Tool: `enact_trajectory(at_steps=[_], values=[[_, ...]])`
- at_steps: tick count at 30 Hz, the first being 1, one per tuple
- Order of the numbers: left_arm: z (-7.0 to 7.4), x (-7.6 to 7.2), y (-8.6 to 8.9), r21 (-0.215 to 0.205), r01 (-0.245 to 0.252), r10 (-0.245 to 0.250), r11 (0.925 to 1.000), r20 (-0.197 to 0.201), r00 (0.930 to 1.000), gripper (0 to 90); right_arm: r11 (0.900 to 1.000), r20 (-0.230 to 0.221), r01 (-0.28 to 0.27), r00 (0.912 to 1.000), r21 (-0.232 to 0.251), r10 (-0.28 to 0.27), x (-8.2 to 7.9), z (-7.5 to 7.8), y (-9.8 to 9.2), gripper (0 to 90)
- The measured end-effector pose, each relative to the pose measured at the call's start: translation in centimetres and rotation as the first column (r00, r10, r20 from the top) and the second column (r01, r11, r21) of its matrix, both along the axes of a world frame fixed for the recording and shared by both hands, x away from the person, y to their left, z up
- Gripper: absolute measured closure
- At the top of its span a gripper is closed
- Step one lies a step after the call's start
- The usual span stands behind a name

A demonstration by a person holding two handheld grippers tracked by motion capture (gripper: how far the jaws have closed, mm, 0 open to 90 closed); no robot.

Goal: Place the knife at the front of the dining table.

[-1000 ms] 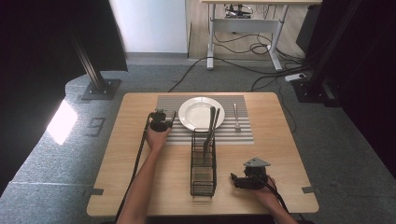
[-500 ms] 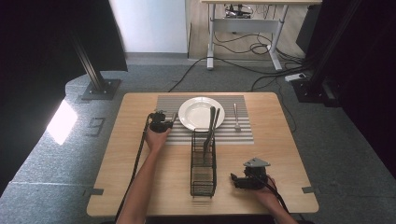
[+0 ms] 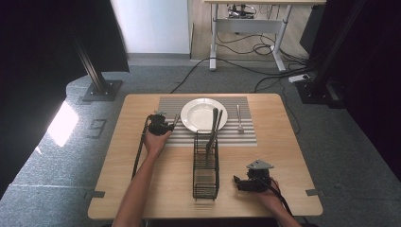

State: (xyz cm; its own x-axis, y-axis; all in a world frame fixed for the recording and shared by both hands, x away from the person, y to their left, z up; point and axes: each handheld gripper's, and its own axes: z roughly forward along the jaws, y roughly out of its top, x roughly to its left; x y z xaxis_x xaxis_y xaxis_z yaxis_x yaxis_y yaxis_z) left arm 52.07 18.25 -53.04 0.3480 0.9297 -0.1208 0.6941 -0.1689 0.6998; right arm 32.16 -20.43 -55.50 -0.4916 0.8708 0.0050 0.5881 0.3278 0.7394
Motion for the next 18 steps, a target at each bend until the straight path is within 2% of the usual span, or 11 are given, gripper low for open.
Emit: enact_trajectory(at_steps=[1,2,5,6,9,11,13,18], values=[[0.0,-0.2,-0.1,0.018,0.014,-0.014,0.9997,-0.006,0.9999,63.8,1.0,0.0,0.0,1.0,0.0,0.0,0.0,0.0,0.0,12.9],[0.0,-0.2,-0.1,0.018,0.014,-0.014,0.9997,-0.006,0.9999,64.5,1.0,0.0,0.0,1.0,0.0,0.0,0.0,0.0,0.0,12.9],[0.0,-0.9,-0.7,0.083,0.05,-0.049,0.9953,-0.017,0.9987,66.8,1.0,0.001,-0.001,1.0,-0.002,0.001,0.0,0.0,0.0,13.0],[0.0,-0.9,-0.7,0.083,0.05,-0.049,0.9953,-0.017,0.9987,67.5,1.0,0.001,-0.003,1.0,-0.003,0.003,0.0,0.0,0.0,13.0],[-0.3,-1.1,-1.0,0.134,0.04,-0.037,0.9901,-0.028,0.9989,70.9,1.0,0.002,-0.007,1.0,-0.004,0.007,-0.1,0.0,0.0,13.0],[-0.5,-1.2,-0.8,0.119,0.033,-0.03,0.9924,-0.024,0.9993,74.3,1.0,0.001,-0.006,1.0,-0.003,0.006,-0.1,0.0,0.1,13.0],[-0.4,-1.2,-0.8,0.12,0.03,-0.028,0.9923,-0.023,0.9994,78.7,1.0,-0.001,-0.007,1.0,-0.004,0.007,-0.1,0.0,0.1,13.0],[-0.3,-0.8,-1.0,0.136,0.028,-0.024,0.9903,-0.026,0.9994,80.2,1.0,0.002,-0.008,1.0,-0.004,0.008,-0.1,0.0,0.1,13.0]])
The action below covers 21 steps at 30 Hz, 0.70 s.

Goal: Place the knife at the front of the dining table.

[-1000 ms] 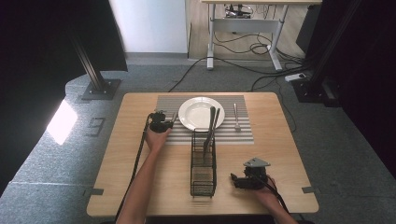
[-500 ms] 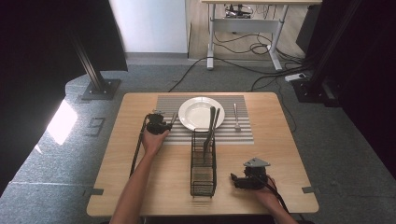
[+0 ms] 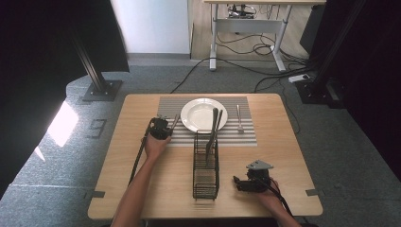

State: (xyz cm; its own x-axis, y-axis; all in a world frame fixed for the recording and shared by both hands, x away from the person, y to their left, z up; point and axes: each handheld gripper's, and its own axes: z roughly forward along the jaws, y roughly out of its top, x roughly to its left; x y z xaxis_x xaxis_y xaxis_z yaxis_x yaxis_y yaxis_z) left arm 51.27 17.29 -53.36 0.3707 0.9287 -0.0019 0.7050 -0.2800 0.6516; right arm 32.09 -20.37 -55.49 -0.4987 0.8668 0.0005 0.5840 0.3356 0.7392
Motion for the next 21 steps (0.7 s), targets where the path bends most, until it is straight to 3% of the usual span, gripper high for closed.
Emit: enact_trajectory(at_steps=[3,7,16,21], values=[[0.0,1.1,0.5,-0.033,-0.029,0.029,0.999,-0.006,0.9996,80.3,1.0,0.001,0.0,1.0,0.001,0.0,0.0,0.0,0.0,13.0],[-0.1,2.2,0.7,-0.045,-0.05,0.049,0.9978,-0.005,0.9988,80.3,1.0,0.0,0.0,1.0,0.001,0.0,0.0,0.0,0.0,12.9],[0.0,6.2,1.5,-0.086,-0.115,0.113,0.9896,-0.03,0.9931,80.3,1.0,-0.001,0.0,1.0,0.002,0.0,0.0,0.0,0.0,12.8],[-0.1,7.0,1.3,-0.097,-0.13,0.129,0.9867,-0.023,0.9914,80.3,1.0,-0.003,-0.001,1.0,0.004,0.001,0.0,0.0,0.0,12.7]])
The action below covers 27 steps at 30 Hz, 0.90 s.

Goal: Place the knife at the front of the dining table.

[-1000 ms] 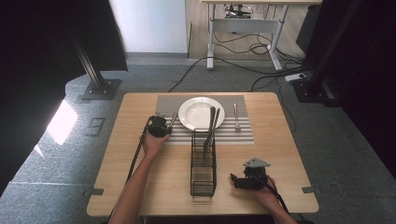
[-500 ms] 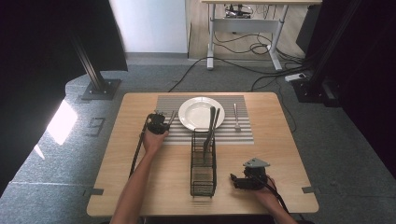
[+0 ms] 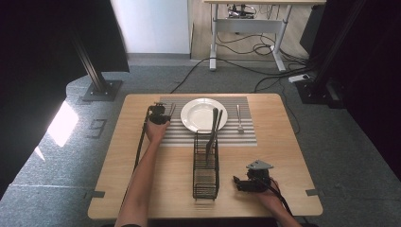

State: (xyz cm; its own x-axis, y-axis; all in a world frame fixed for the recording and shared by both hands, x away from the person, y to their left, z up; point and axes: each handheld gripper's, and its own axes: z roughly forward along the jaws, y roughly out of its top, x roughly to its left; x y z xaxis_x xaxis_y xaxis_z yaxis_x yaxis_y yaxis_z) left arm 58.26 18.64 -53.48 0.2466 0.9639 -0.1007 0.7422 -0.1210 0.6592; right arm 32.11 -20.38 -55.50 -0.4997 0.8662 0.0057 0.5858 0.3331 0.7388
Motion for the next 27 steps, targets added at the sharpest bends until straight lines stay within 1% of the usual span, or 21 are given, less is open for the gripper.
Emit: enact_trajectory(at_steps=[2,3,4,5,6,7,8,10,11,12,14,17,19,21,24,25,26,27], values=[[-0.2,0.1,-0.2,-0.005,-0.008,0.008,1.0,0.016,0.9998,79.4,1.0,0.0,-0.001,1.0,0.001,0.001,0.0,0.0,0.0,12.8],[-0.2,0.1,-0.2,-0.005,-0.008,0.008,1.0,0.016,0.9998,77.8,1.0,0.0,-0.001,1.0,0.001,0.001,0.0,0.0,0.0,12.8],[-0.2,0.0,-0.2,-0.007,0.001,-0.001,1.0,0.019,0.9998,74.0,1.0,0.0,-0.002,1.0,0.0,0.002,0.0,0.0,0.0,12.8],[-0.2,-0.1,-0.2,-0.008,0.005,-0.005,1.0,0.024,0.9997,74.0,1.0,0.0,-0.002,1.0,0.0,0.002,0.0,0.0,0.0,12.8],[-0.2,-0.7,-0.1,0.0,0.009,-0.009,1.0,0.032,0.9994,66.9,1.0,0.002,-0.003,1.0,-0.002,0.003,0.0,0.0,0.0,13.0],[-0.2,-0.7,-0.1,0.0,0.009,-0.009,1.0,0.032,0.9994,64.6,1.0,0.002,-0.003,1.0,-0.002,0.003,0.0,0.0,0.0,13.0],[-0.1,-1.0,0.1,-0.001,0.012,-0.012,0.9999,0.037,0.9992,64.6,1.0,0.003,-0.004,1.0,-0.003,0.004,0.0,0.0,0.0,13.0],[-0.1,-1.9,0.5,-0.004,0.022,-0.022,0.9998,0.025,0.9995,58.8,1.0,0.005,-0.008,1.0,-0.003,0.008,-0.1,0.0,0.0,13.0],[0.0,-2.9,0.8,0.01,0.036,-0.036,0.9993,0.019,0.9992,58.2,1.0,0.005,-0.009,0.9999,-0.003,0.009,-0.1,0.0,0.1,13.0],[0.0,-2.9,0.8,0.01,0.036,-0.036,0.9993,0.019,0.9992,58.2,1.0,0.005,-0.009,0.9999,-0.003,0.009,-0.1,0.0,0.1,13.0],[0.1,-4.0,1.3,0.006,0.045,-0.045,0.999,0.011,0.9989,58.0,1.0,0.005,-0.011,0.9999,-0.004,0.011,-0.1,0.0,0.1,13.0],[0.1,-5.2,1.6,-0.001,0.06,-0.06,0.9982,-0.007,0.9982,58.0,1.0,0.003,-0.017,0.9999,-0.003,0.017,-0.1,0.0,0.2,12.9],[0.0,-6.1,1.7,-0.007,0.064,-0.064,0.9979,-0.006,0.9979,57.9,1.0,0.005,-0.02,0.9998,-0.004,0.02,-0.1,0.0,0.2,12.9],[0.1,-6.7,1.6,-0.001,0.07,-0.07,0.9975,-0.007,0.9975,58.1,1.0,0.004,-0.02,0.9998,-0.004,0.02,-0.1,0.0,0.2,12.8],[0.0,-7.4,1.4,0.02,0.075,-0.075,0.997,0.0,0.9972,59.6,1.0,0.0,-0.022,0.9998,-0.004,0.022,-0.1,0.0,0.2,12.7],[0.0,-7.4,1.4,0.02,0.075,-0.075,0.997,0.0,0.9972,59.8,1.0,0.0,-0.022,0.9998,-0.004,0.022,-0.1,0.0,0.2,12.7],[0.0,-7.6,1.2,0.033,0.073,-0.073,0.9968,0.004,0.9973,60.3,1.0,0.0,-0.022,0.9998,-0.003,0.022,-0.1,0.0,0.2,12.8],[0.0,-7.6,1.2,0.033,0.073,-0.073,0.9968,0.004,0.9973,60.8,1.0,0.0,-0.022,0.9998,-0.003,0.022,-0.1,0.0,0.2,12.8]])
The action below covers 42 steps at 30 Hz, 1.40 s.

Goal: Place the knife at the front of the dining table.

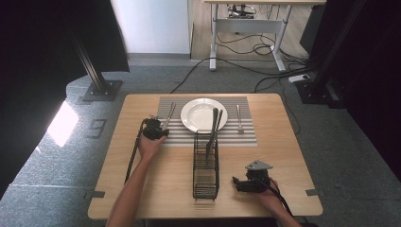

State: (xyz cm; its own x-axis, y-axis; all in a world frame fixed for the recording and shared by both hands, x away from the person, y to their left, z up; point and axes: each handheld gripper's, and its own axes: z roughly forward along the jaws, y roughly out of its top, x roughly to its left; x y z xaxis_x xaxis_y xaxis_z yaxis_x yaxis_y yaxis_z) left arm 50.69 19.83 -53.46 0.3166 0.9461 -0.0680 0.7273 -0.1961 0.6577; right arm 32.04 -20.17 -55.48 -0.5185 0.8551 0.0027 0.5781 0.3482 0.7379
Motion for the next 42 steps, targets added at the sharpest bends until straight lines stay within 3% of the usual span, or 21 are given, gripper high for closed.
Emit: enact_trajectory(at_steps=[17,33,36,42], values=[[-0.4,-0.3,-0.9,0.02,-0.009,0.008,0.9997,0.045,0.9989,66.3,1.0,0.001,0.001,1.0,0.0,-0.001,0.0,0.0,0.0,12.9],[-0.4,-0.3,-1.2,-0.001,0.0,0.0,1.0,0.039,0.9993,65.0,1.0,-0.001,0.001,1.0,0.001,-0.001,-0.1,0.0,0.0,12.9],[-0.3,-0.3,-1.1,0.006,0.003,-0.003,1.0,0.037,0.9993,59.9,1.0,-0.001,0.0,1.0,0.002,0.0,-0.1,0.0,0.0,12.9],[1.1,-1.4,-0.1,-0.045,0.005,-0.001,0.999,0.067,0.9977,42.4,1.0,-0.001,0.0,1.0,0.002,0.0,-0.1,0.0,0.0,12.9]])
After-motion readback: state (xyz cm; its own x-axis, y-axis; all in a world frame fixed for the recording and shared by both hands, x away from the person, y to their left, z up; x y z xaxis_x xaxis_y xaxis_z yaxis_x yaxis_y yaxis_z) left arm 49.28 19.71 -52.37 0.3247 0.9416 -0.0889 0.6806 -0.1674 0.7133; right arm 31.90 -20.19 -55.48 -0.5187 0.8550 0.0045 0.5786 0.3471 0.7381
